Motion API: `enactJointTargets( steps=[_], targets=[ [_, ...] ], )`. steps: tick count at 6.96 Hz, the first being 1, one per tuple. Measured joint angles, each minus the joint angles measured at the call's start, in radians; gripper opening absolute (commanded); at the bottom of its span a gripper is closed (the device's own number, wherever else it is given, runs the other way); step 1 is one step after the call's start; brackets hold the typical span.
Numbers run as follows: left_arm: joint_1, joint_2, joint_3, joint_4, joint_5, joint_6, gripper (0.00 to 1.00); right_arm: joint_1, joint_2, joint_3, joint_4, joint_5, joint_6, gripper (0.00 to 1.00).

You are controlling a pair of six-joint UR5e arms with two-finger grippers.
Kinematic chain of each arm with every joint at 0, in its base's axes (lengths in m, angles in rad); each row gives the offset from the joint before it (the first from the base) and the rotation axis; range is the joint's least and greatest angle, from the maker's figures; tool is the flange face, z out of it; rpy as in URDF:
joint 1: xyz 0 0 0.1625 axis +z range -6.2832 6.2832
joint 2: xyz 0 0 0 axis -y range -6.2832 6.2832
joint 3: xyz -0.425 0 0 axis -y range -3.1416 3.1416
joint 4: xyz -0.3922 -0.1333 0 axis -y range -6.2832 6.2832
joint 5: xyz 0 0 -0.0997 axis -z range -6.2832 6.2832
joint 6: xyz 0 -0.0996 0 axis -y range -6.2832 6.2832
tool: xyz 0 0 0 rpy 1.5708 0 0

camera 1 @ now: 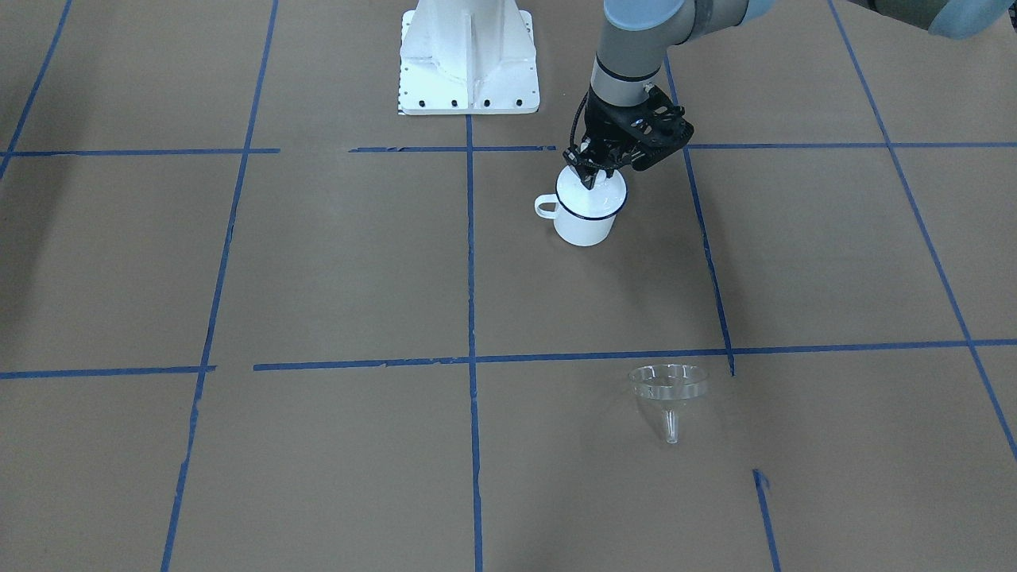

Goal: Place funnel on cup
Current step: 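Close the left gripper on the lid knob and lift it, then carry the lid beside the mug and lower it onto the table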

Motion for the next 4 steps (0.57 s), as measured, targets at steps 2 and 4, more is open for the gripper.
enactJointTargets(
  steps=[2, 4],
  targets=[
    [-0.022, 0.001, -0.022, 0.028, 0.002, 0.001, 0.0, 0.0, 0.0, 0.0, 0.0, 0.0, 0.0, 1.0],
    [-0.091, -0.001, -0.154, 0.139, 0.004, 0.012, 0.0, 0.0, 0.0, 0.0, 0.0, 0.0, 0.0, 1.0]
  ],
)
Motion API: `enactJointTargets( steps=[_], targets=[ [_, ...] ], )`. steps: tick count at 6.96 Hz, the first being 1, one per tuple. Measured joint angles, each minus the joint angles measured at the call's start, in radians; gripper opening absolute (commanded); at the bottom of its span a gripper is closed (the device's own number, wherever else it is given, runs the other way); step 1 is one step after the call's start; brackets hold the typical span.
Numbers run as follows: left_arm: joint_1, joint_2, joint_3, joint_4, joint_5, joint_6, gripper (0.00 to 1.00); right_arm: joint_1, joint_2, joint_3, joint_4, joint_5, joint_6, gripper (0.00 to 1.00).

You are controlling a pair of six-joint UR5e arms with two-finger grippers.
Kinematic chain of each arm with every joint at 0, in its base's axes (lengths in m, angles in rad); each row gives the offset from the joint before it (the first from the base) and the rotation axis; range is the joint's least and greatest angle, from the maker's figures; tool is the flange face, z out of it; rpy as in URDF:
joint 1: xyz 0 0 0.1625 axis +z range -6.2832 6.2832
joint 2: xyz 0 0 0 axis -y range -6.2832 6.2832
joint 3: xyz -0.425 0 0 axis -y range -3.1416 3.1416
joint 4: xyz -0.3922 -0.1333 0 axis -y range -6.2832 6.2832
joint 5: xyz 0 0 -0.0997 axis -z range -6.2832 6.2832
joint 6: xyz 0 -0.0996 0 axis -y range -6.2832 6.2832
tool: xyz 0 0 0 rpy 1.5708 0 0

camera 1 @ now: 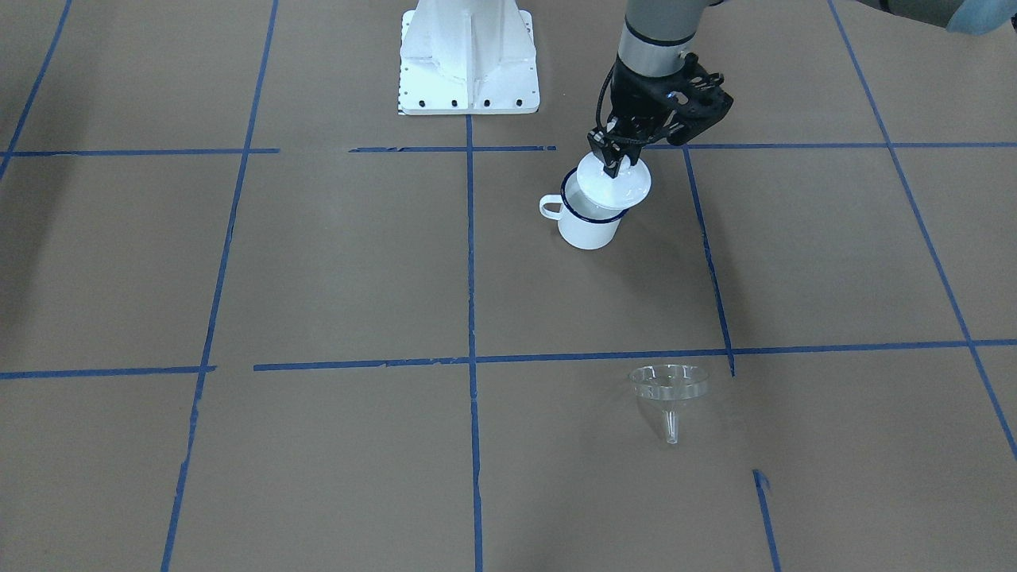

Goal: Place funnel on cup
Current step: 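Carry the lid beside the mug and lower it onto the table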

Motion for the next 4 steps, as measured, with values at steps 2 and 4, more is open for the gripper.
enactJointTargets(
  steps=[2, 4],
  targets=[
    [-0.045, 0.015, -0.053, 0.036, 0.0, 0.021, 0.0, 0.0, 0.0, 0.0, 0.0, 0.0, 0.0, 1.0],
    [-0.06, 0.108, -0.075, 0.003, -0.005, 0.056, 0.0, 0.0, 0.0, -0.001, 0.0, 0.0, 0.0, 1.0]
  ],
)
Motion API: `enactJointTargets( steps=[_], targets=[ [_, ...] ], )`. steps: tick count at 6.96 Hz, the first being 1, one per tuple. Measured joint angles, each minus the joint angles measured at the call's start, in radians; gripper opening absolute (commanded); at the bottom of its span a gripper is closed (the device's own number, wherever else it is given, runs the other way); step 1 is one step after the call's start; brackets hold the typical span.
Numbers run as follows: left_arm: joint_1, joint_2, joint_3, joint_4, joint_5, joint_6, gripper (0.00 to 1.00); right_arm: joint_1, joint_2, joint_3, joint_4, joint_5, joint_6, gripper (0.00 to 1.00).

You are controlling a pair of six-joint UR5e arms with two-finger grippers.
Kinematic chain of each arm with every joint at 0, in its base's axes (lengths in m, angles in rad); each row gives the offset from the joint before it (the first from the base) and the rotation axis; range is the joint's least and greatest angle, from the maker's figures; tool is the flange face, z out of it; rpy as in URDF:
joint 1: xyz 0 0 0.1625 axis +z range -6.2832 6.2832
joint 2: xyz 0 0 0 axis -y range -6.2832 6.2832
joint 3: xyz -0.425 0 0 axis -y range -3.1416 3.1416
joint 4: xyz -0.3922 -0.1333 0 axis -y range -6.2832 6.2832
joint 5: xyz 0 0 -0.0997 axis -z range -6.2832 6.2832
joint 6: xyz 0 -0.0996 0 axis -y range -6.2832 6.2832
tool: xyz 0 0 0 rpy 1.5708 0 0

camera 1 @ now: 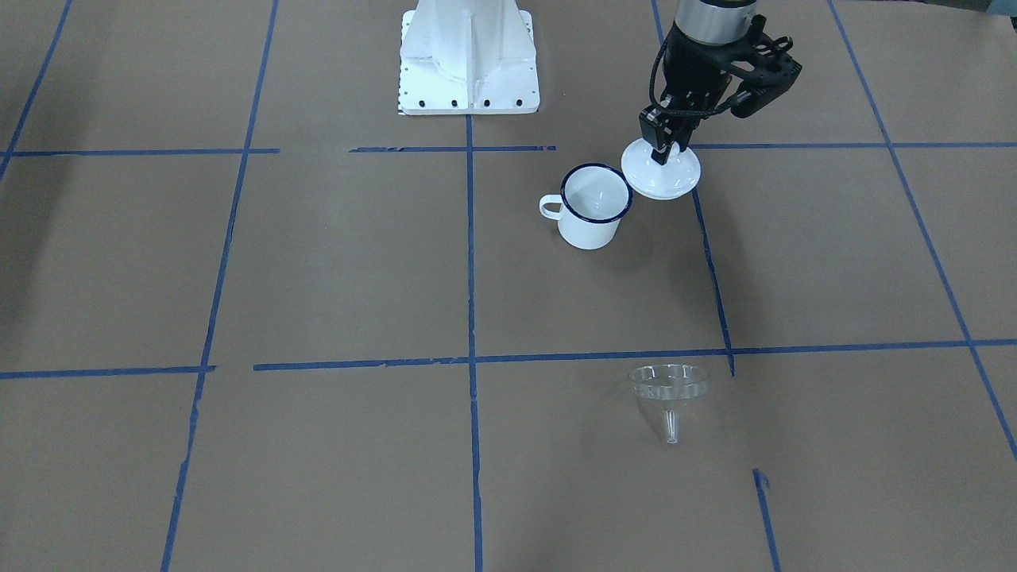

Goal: Place funnel on cup
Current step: 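Carry the lid beside the mug and lower it onto the table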

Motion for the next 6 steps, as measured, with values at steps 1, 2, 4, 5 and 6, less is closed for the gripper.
enactJointTargets(
  steps=[1, 2, 4, 5, 6],
  targets=[
    [0.0, 0.062, -0.002, -0.059, -0.01, 0.008, 0.0, 0.0, 0.0, 0.0, 0.0, 0.0, 0.0, 1.0],
    [0.003, 0.115, 0.037, -0.142, -0.037, 0.006, 0.0, 0.0, 0.0, 0.0, 0.0, 0.0, 0.0, 1.0],
    [0.008, 0.164, 0.167, -0.277, -0.108, -0.003, 0.0, 0.0, 0.0, 0.0, 0.0, 0.0, 0.0, 1.0],
    [0.011, 0.18, 0.195, -0.303, -0.123, -0.02, 0.0, 0.0, 0.0, 0.0, 0.0, 0.0, 0.0, 1.0],
    [0.023, 0.188, 0.208, -0.316, -0.13, -0.036, 0.0, 0.0, 0.0, 0.0, 0.0, 0.0, 0.0, 1.0]
  ],
)
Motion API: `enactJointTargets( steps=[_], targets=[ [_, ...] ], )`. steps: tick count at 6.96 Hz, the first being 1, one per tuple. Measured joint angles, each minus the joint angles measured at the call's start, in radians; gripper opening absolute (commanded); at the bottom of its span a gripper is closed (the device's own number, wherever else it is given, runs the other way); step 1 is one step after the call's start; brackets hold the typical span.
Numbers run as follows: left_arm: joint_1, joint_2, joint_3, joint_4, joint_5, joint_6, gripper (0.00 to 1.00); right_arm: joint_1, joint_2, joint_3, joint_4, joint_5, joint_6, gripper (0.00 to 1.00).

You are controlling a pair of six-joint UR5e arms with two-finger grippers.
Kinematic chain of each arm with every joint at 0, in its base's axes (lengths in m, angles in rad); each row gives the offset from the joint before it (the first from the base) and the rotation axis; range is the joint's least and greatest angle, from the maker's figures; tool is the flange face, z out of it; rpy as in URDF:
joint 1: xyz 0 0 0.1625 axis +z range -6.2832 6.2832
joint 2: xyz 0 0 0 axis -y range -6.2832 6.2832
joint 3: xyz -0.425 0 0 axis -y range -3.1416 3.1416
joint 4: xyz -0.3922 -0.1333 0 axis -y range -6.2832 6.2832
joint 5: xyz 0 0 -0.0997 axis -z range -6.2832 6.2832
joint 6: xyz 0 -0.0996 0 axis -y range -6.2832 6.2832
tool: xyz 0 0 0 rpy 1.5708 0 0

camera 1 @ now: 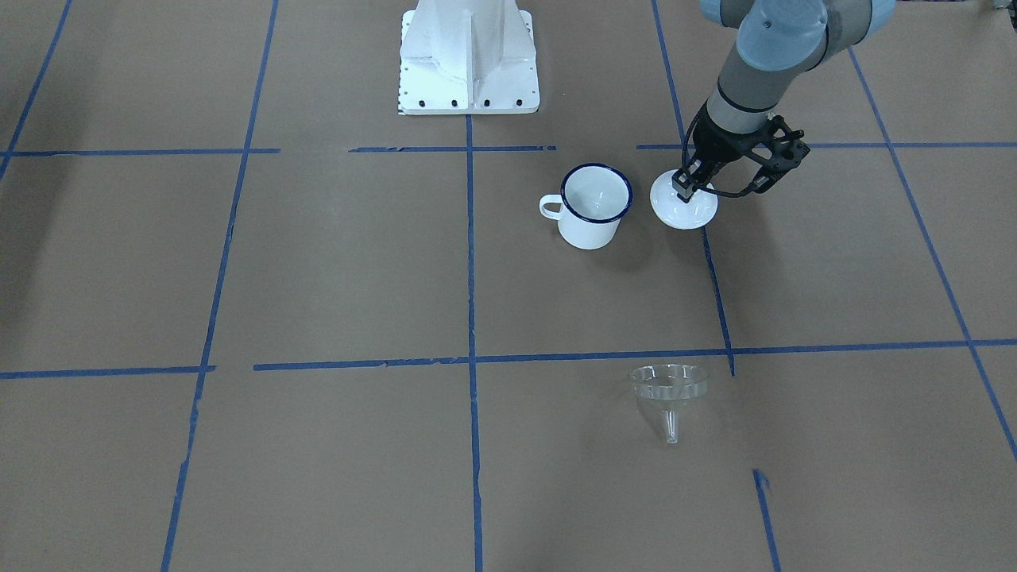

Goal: Place funnel on cup
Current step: 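Carry the lid beside the mug and lower it onto the table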

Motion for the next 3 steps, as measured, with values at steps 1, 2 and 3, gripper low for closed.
enactJointTargets(
  steps=[1, 2, 3],
  targets=[
    [0.016, 0.004, 0.021, -0.025, -0.002, -0.01, 0.0, 0.0, 0.0, 0.0, 0.0, 0.0, 0.0, 1.0],
    [0.026, 0.005, 0.056, -0.074, -0.004, -0.016, 0.0, 0.0, 0.0, 0.0, 0.0, 0.0, 0.0, 1.0],
    [0.03, 0.007, 0.078, -0.114, -0.009, -0.024, 0.23, 0.0, 0.0, -0.001, 0.0, 0.0, 0.0, 1.0]
  ],
)
